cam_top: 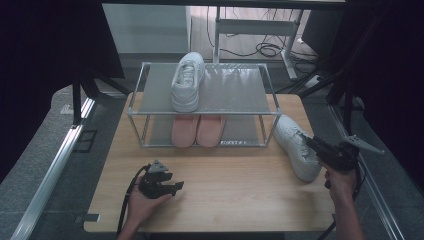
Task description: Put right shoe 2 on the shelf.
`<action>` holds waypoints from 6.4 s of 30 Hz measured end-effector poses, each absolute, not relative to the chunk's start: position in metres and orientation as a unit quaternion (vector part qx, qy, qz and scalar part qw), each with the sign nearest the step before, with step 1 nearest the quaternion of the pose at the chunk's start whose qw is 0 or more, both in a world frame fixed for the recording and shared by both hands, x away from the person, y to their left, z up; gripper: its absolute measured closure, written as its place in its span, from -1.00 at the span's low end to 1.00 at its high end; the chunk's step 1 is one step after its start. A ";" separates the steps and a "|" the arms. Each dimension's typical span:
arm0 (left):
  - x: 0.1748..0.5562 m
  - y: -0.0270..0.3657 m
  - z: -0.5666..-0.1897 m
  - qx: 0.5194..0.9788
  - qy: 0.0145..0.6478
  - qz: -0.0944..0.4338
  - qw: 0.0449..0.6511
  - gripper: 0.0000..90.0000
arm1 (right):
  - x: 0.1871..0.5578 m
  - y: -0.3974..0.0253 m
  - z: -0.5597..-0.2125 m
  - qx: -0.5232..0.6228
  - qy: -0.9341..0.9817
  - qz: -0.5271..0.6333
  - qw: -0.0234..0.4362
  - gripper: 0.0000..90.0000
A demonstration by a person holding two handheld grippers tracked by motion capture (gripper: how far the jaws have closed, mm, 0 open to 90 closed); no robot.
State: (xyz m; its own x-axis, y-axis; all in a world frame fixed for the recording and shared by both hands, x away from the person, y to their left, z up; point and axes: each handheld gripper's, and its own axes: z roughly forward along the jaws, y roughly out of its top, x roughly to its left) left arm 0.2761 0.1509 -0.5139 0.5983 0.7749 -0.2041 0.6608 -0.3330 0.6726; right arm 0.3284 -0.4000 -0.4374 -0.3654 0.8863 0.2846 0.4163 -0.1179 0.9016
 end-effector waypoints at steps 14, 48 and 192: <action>0.269 0.157 -0.514 0.807 0.452 0.082 0.372 -0.08 | 0.360 -0.427 -0.459 0.545 0.631 0.514 0.204 0.30; 0.268 0.156 -0.515 0.807 0.451 0.078 0.373 -0.08 | 0.391 -0.421 -0.479 0.552 0.684 0.427 0.214 0.31; 0.269 0.156 -0.515 0.806 0.451 0.075 0.377 -0.08 | 0.353 -0.327 -0.340 0.496 0.409 0.751 0.148 0.80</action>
